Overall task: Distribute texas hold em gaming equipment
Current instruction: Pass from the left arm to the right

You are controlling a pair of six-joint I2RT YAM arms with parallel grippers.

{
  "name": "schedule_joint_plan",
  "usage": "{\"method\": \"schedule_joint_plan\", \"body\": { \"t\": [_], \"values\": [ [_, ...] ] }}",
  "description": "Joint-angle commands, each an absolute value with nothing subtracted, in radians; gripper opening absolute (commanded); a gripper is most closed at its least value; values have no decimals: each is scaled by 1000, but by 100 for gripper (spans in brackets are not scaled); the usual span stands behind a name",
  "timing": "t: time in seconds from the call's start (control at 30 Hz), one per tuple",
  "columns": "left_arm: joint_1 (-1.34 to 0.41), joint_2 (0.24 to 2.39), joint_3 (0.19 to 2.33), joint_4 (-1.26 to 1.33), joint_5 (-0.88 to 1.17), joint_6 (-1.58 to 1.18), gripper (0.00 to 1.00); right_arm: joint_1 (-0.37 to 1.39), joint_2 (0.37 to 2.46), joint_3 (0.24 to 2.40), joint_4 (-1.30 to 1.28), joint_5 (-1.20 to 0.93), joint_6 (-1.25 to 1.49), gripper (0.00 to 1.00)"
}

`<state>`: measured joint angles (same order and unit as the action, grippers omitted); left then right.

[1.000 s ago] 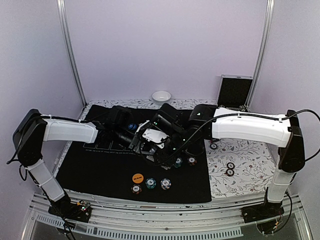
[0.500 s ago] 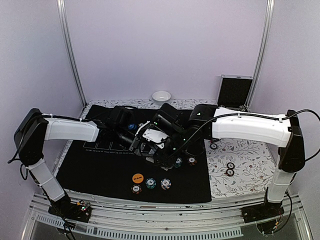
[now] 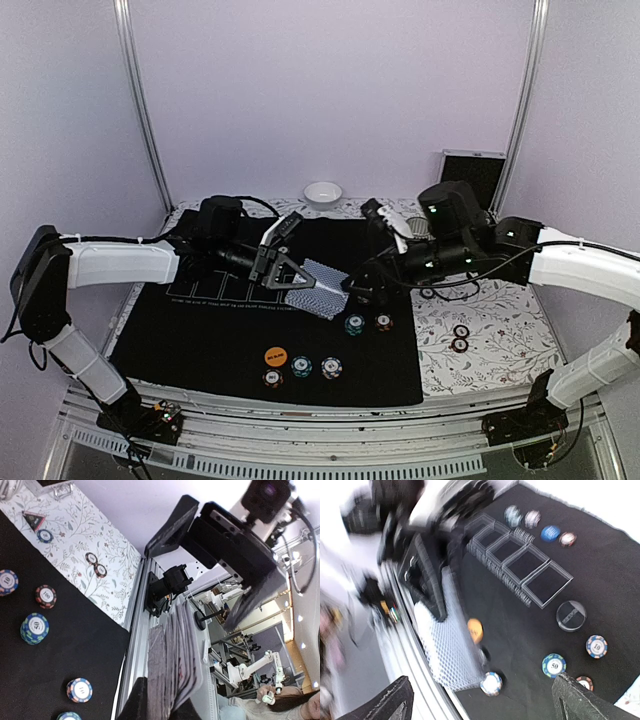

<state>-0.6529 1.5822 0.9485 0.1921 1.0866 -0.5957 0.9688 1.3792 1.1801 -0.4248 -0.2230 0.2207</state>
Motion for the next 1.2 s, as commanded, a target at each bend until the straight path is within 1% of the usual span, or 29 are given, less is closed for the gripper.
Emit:
{"method": "schedule_joint_plan", "body": {
  "t": [0.0,0.1,0.2,0.37,0.53,0.7,0.83,0.93,1.0,1.03,1.1,1.17],
  "values": [
    [-650,1532,957,328,1071,-688,0,930,1243,980,34,-357,526,99],
    [-657,1528,964,376,1062,-729,0,930,1248,934,130,-365,606,100],
    [-672,1532,974,414,1058,-761,0,930,1290,928,181,-408,635,95],
    [-686,1523,981,440,1061,-776,0,932,1343,952,177,-446,623,81],
    [-693,1510,981,467,1066,-789,0,933,1384,958,179,-473,619,62],
    [-694,1514,982,485,1069,-801,0,943,1405,961,188,-504,599,48],
    [-700,1530,979,513,1081,-820,0,944,1407,963,191,-517,592,29],
    [-705,1534,975,511,1080,-817,0,943,1398,960,189,-511,588,21],
    [-704,1533,974,492,1070,-801,0,943,1395,961,180,-506,588,13],
    [-705,1532,977,470,1061,-785,4,943,1394,963,174,-505,588,10],
    [-704,1530,983,435,1049,-759,7,943,1395,969,157,-508,585,5],
    [-706,1532,983,423,1047,-759,0,943,1394,982,134,-513,577,5]
  ]
}}
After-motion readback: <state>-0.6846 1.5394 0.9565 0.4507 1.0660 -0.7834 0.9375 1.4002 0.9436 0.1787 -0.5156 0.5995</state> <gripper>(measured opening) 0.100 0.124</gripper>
